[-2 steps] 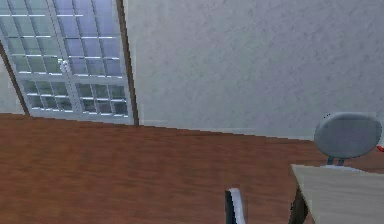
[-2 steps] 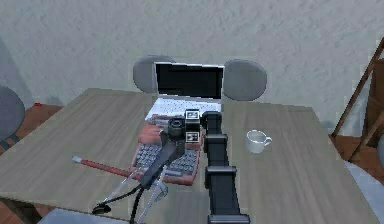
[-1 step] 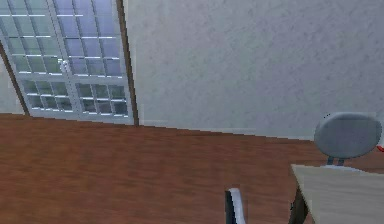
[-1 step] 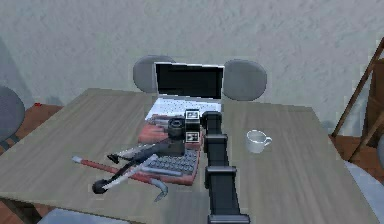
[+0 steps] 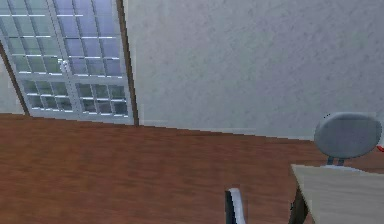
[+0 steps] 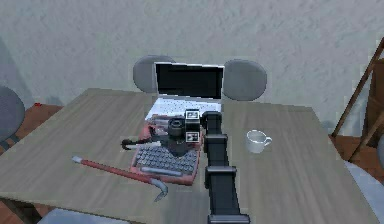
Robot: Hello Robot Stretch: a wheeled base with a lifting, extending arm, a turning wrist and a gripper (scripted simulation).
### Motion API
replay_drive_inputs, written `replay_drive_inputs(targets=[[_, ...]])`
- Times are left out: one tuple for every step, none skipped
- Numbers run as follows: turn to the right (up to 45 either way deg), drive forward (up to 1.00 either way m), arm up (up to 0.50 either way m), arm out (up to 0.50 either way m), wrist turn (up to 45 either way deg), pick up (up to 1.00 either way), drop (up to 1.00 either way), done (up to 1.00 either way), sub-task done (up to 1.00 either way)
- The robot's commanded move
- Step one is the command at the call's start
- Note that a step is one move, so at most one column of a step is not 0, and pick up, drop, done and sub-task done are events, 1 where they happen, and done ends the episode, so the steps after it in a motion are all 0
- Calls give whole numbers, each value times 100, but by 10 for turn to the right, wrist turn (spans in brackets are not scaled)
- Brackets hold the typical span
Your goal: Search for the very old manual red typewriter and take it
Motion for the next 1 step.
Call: replay_drive_inputs(targets=[[0,0,0,0,450,0,0,0,0]])
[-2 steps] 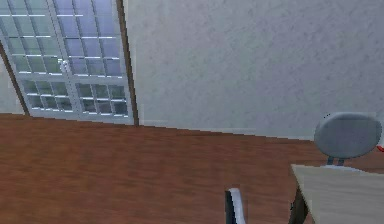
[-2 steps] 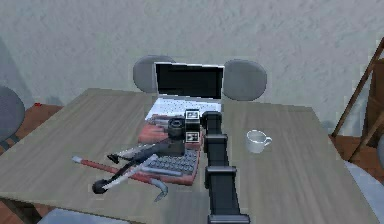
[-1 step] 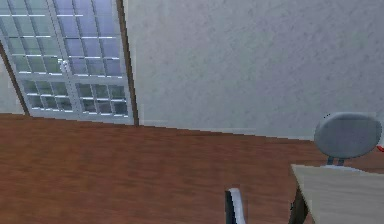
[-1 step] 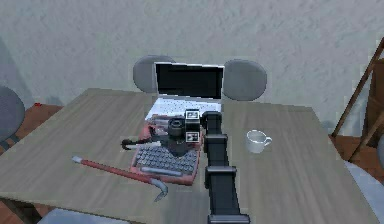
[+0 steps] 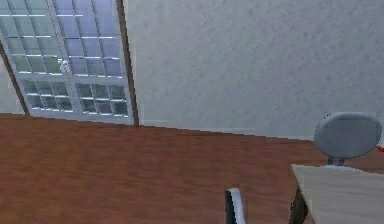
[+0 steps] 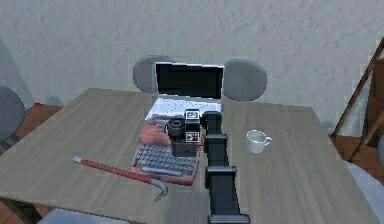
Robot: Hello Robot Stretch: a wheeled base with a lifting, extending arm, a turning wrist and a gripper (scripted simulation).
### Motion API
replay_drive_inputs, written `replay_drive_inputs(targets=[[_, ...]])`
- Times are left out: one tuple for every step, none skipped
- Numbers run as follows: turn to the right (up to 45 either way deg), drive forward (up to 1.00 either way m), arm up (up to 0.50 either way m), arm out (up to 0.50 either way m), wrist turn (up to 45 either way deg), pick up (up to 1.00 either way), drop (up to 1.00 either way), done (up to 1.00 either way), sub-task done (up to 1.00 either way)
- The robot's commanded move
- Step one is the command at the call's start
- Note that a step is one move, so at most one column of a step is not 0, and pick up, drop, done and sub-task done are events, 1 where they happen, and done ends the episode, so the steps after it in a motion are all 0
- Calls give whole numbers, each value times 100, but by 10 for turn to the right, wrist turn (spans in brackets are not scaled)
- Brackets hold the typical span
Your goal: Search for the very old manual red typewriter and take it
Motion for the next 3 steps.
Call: replay_drive_inputs(targets=[[0,0,0,0,90,0,0,0,0],[0,0,-30,0,0,0,0,0,0],[0,0,0,0,0,100,0,0,0]])
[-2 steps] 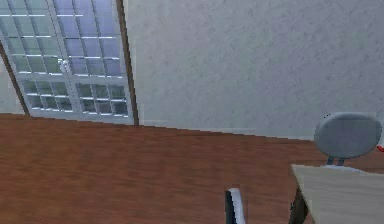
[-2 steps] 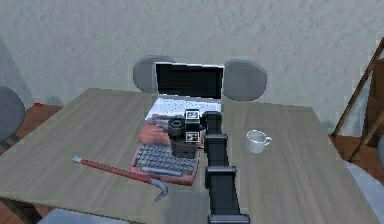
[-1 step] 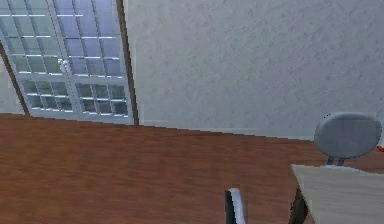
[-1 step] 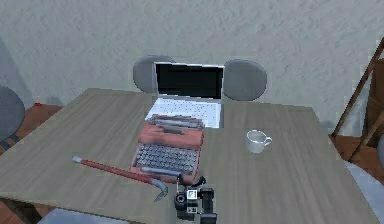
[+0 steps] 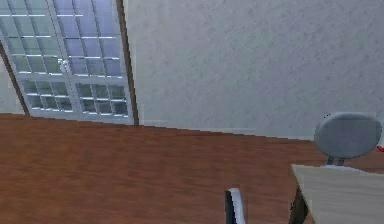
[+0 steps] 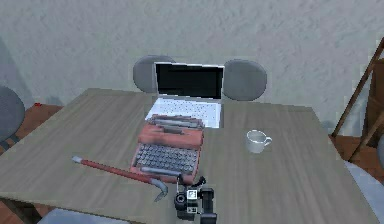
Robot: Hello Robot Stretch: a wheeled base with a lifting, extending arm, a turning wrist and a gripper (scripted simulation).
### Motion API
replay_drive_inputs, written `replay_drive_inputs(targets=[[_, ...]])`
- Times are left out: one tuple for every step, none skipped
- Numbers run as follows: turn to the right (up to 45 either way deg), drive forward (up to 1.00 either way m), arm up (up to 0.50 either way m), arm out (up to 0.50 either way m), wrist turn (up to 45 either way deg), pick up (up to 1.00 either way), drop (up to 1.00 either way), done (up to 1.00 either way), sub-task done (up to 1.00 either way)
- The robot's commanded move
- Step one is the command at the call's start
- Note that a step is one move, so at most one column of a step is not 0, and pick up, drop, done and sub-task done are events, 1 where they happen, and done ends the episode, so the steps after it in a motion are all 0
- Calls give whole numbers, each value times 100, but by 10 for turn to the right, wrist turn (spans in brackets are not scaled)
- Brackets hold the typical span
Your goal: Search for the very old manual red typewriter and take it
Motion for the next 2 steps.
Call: replay_drive_inputs(targets=[[0,0,10,0,0,0,0,0,0],[0,0,0,0,0,0,0,100,0]])
